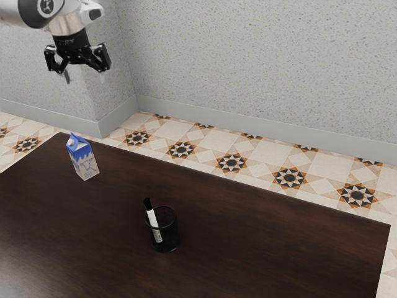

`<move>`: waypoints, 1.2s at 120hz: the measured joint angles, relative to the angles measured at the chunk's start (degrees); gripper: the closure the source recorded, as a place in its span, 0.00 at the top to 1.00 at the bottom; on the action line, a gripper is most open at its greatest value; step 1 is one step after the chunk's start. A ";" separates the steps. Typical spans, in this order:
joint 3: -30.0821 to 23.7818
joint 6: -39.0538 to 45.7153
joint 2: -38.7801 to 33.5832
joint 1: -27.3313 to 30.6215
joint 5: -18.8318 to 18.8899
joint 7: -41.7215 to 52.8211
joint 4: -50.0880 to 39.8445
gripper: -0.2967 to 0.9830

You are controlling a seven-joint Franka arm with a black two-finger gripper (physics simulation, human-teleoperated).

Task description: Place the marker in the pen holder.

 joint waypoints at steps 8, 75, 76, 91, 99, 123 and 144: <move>0.27 -2.22 -0.47 0.75 -0.32 1.70 -0.12 0.76; 9.20 -5.25 -2.43 -15.84 -0.59 10.39 -4.34 0.77; 9.35 -5.23 -2.43 -16.52 -0.58 10.46 -4.37 0.77; 11.21 -4.85 -2.47 -25.97 -0.46 11.43 -4.72 0.77; 11.43 -4.35 -2.85 -29.20 -0.55 11.87 -5.84 0.77; 9.66 -2.80 -4.12 -24.70 -0.72 12.94 -8.16 0.77; 8.78 -1.55 -5.11 -17.30 -0.75 13.62 -10.00 0.77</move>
